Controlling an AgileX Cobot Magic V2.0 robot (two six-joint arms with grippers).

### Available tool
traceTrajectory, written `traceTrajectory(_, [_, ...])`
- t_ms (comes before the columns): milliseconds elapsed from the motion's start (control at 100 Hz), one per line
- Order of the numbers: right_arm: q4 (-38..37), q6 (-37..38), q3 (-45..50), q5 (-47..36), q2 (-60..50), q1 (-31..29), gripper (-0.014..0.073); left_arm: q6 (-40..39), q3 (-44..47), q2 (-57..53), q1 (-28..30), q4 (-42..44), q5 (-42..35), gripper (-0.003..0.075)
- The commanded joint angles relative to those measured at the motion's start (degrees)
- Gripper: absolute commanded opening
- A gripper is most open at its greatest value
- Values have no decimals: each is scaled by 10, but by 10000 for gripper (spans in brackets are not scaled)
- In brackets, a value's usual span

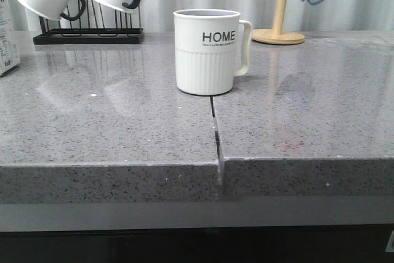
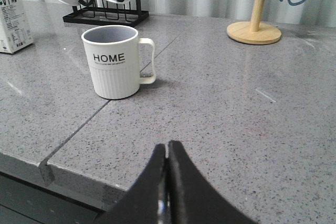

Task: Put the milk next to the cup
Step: 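Open the right gripper and withdraw it from the mug, then move the left gripper to the Pascual milk carton and grasp it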

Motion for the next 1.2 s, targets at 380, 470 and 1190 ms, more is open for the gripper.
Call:
traceTrajectory(380, [0,1,-15,-45,6,-1,-67,-5,-167,188,-3,51,9,314])
traceTrajectory(470, [0,1,-15,-45,6,-1,-67,-5,-172,217,-3,51,-19,657])
traceTrajectory(1190, [0,1,-15,-44,6,-1,-67,-48,-248,546,-5,38,-284,627])
